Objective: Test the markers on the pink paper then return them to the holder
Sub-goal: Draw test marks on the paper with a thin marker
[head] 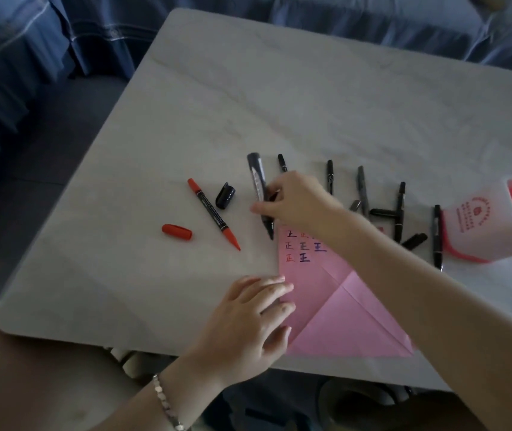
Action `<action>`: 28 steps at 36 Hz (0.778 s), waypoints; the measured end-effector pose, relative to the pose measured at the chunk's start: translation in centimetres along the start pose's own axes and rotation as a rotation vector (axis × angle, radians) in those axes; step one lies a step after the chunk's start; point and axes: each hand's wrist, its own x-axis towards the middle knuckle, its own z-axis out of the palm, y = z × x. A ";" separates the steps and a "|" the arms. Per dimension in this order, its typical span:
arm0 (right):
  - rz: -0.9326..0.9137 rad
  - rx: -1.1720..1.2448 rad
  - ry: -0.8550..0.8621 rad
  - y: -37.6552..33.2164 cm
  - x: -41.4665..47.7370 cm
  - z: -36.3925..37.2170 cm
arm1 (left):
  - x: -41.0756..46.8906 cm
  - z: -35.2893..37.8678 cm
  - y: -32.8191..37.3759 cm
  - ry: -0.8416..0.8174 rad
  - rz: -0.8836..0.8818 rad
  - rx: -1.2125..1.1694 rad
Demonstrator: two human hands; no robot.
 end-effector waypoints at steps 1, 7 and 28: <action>0.008 -0.014 0.019 0.0 0.2 0.7 | 0.0 0.0 0.0 -0.003 0.000 0.000; 0.014 0.002 0.186 0.8 -0.4 2.3 | 0.0 -0.1 0.0 -0.015 0.008 0.004; 0.214 0.150 0.366 2.5 -1.9 0.1 | 0.0 -0.4 0.1 -0.059 -0.009 0.024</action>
